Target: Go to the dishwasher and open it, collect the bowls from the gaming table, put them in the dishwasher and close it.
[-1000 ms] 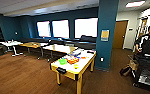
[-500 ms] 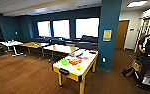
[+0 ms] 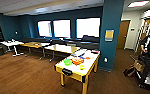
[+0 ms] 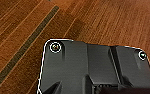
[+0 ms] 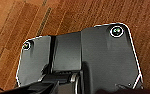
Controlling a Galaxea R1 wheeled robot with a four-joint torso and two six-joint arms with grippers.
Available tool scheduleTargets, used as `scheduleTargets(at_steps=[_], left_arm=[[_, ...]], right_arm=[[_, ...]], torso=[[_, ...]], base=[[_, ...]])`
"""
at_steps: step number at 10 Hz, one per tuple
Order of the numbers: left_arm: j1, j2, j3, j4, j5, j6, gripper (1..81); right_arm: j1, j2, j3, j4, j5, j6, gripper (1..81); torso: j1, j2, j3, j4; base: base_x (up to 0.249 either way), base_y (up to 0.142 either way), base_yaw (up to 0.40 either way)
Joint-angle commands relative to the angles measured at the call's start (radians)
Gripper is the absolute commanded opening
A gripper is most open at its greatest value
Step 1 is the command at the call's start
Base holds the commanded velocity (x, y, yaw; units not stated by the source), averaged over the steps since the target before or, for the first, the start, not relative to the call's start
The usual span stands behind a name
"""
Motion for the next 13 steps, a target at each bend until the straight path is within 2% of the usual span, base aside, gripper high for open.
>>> scheduleTargets(at_steps=[1,13], left_arm=[[-0.063,-0.006,-0.004,0.002,0.039,0.002,81.1],[-0.063,0.001,-0.004,0.005,0.039,0.004,81.1]], right_arm=[[0.063,0.003,0.004,-0.003,-0.044,0.001,81.1],[0.063,0.002,0.003,-0.003,-0.044,0.001,81.1]], torso=[[0.0,0.0,0.0,0.0],[-0.001,-0.001,0.0,0.0]], base=[[0.105,0.139,0.0],[0.168,0.129,0.0]])
